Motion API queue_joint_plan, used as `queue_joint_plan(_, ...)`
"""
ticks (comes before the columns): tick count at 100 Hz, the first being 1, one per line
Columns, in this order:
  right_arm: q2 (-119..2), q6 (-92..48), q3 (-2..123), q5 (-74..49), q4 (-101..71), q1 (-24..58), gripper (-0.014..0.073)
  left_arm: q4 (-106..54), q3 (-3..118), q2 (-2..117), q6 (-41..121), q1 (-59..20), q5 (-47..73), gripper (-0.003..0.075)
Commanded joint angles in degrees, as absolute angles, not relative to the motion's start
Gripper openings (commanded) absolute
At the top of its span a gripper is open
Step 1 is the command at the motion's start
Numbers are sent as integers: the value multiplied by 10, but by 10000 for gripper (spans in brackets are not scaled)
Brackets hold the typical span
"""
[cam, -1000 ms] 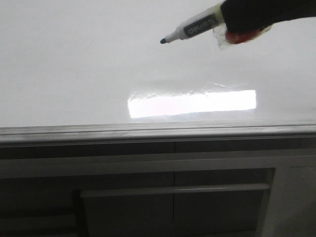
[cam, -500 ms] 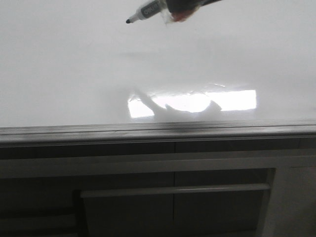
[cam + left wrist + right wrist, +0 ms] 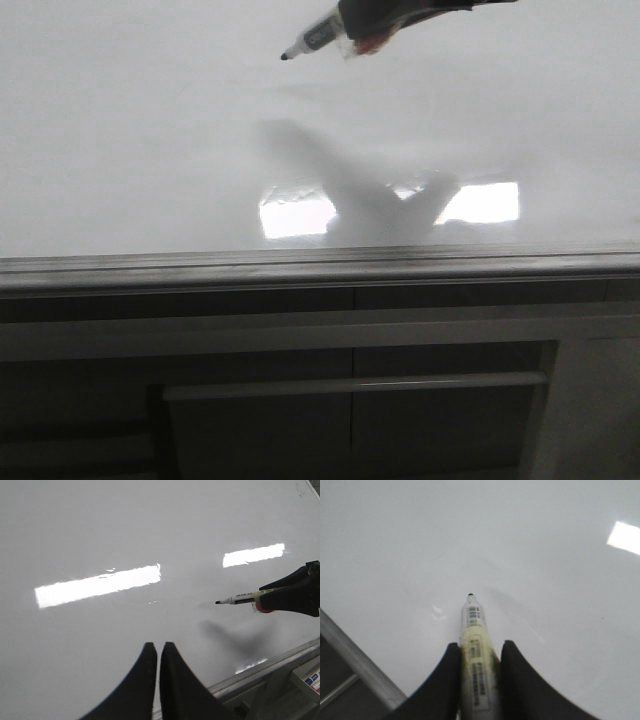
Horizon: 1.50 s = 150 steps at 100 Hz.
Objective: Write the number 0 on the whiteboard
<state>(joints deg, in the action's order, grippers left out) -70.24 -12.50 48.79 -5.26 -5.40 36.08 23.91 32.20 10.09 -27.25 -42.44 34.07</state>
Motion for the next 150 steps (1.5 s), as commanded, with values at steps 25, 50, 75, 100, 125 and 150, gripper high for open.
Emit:
queue_joint_plan(25,-711,-125,508,11,-55,348,-55,244,335,109,-278,-423,294,-20)
queue_joint_plan(50,-734,-125,508,15,-55,348,-55,241,335,109,-278,-423,286,-20)
queue_joint_plan(75,-746,-125,509,14,-55,348,-55,241,335,109,-278,-423,286,-20)
queue_joint_plan(100,-761,-125,521,-26,-55,348,-55,241,335,109,-278,-423,286,-20)
queue_joint_plan(125,-770,-125,528,-57,-55,350,-59,241,335,109,-278,-423,286,-20)
queue_joint_plan(150,-770,-125,528,-112,-55,350,-59,241,335,109,-278,-423,286,-20)
